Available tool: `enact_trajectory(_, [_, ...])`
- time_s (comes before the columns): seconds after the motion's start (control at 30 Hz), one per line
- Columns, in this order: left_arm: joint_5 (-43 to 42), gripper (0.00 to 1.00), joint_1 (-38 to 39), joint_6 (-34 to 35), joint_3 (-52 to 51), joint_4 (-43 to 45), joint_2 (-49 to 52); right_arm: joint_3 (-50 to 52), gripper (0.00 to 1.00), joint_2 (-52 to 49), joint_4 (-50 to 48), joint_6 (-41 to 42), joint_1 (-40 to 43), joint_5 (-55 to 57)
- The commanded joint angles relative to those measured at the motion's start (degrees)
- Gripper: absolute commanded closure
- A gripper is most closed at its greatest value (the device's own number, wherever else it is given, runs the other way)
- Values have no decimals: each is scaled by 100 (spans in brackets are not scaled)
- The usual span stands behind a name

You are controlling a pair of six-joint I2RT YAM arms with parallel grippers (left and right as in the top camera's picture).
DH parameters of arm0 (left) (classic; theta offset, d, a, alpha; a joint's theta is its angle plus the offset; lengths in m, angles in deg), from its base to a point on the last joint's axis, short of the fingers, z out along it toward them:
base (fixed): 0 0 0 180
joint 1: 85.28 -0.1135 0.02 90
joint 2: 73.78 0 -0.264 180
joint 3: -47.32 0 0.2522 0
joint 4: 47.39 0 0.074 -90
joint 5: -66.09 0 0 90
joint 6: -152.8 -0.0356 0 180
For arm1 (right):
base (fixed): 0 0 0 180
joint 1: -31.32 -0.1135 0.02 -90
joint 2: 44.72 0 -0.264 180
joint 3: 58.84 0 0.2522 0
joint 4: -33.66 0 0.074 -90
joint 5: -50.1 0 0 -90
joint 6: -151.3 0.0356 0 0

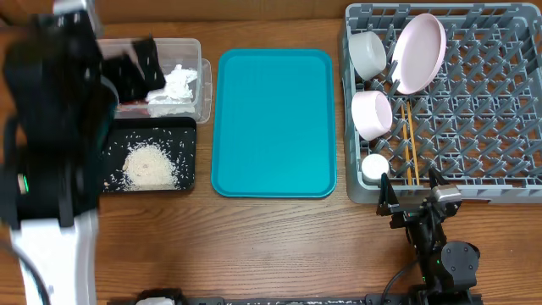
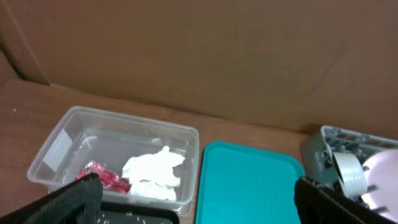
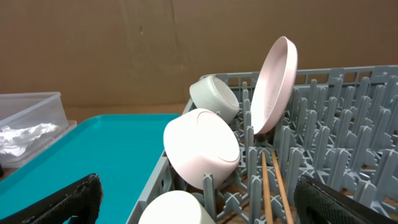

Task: Sort waste into correct bins and load items into the dishwasher

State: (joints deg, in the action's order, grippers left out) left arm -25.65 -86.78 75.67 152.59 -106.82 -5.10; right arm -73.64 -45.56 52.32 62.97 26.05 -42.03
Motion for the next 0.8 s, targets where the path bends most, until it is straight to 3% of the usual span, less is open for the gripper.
enact_trajectory(0.0, [-42,0,39,-363,-1272,472,-789,57,0,68,-26,0,-7,-7])
enact_trajectory(0.47, [-83,0,42,-385,-6120,3222,-3965,57,0,68,-26,0,-7,-7])
enact_trajectory(0.77, [-81,0,42,-372,-7646,3563,-5705,57,0,68,-26,0,-7,-7])
